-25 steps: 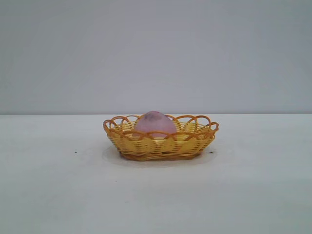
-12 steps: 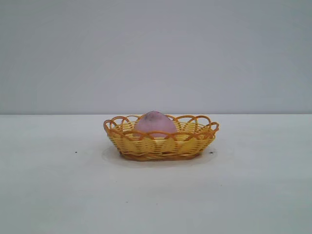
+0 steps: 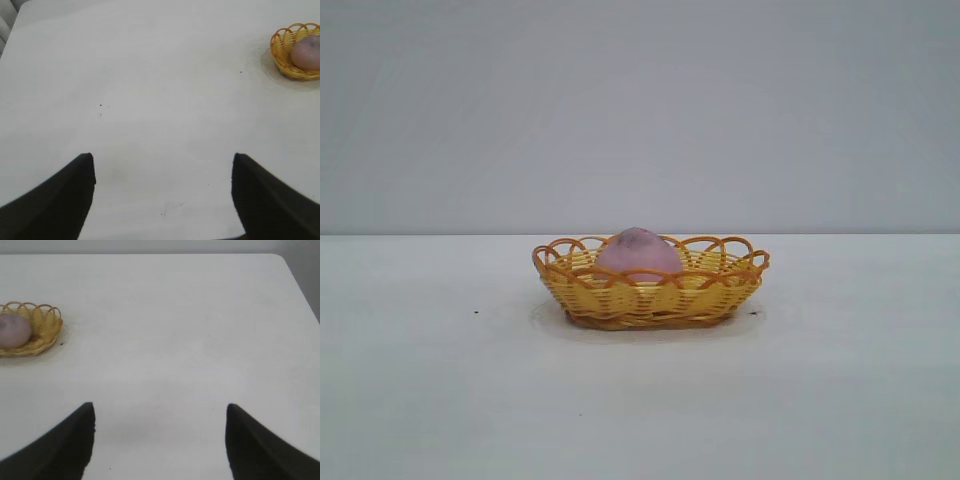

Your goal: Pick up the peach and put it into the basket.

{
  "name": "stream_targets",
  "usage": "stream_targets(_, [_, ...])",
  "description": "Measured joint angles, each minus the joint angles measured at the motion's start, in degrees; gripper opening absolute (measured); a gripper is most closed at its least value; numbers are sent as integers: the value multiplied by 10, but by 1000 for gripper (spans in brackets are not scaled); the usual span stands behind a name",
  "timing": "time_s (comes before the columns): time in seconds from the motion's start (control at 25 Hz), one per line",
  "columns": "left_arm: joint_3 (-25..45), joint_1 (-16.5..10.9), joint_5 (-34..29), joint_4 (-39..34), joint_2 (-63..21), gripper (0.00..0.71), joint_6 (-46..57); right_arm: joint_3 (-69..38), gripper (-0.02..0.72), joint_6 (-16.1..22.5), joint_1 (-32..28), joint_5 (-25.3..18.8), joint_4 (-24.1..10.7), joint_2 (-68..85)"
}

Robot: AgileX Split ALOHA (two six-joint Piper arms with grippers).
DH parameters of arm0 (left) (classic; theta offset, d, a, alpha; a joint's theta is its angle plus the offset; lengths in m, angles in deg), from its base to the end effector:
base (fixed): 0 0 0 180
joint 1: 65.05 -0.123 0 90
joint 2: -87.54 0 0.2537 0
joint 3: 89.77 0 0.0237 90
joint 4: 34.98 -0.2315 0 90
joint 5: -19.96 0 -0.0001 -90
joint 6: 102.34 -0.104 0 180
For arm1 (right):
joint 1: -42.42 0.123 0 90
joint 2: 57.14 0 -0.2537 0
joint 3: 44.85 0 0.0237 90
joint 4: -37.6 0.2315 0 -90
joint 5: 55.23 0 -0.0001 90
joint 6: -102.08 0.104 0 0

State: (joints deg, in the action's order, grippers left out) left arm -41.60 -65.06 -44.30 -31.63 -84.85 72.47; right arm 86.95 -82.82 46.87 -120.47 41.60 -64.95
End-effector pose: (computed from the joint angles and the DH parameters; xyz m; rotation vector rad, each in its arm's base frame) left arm 0.0165 -0.0055 0.2544 0.0998 2.0913 -0.0156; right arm 0.0155 0.0078 0.2527 -0.1792 2.1075 0.0798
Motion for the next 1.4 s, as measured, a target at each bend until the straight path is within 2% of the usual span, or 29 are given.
stream_targets(0.16, [0,0,0,0,0,534,0,0,471,12,0,-1,2,0])
stream_targets(1.4, [0,0,0,0,0,534,0,0,471,12,0,-1,3,0])
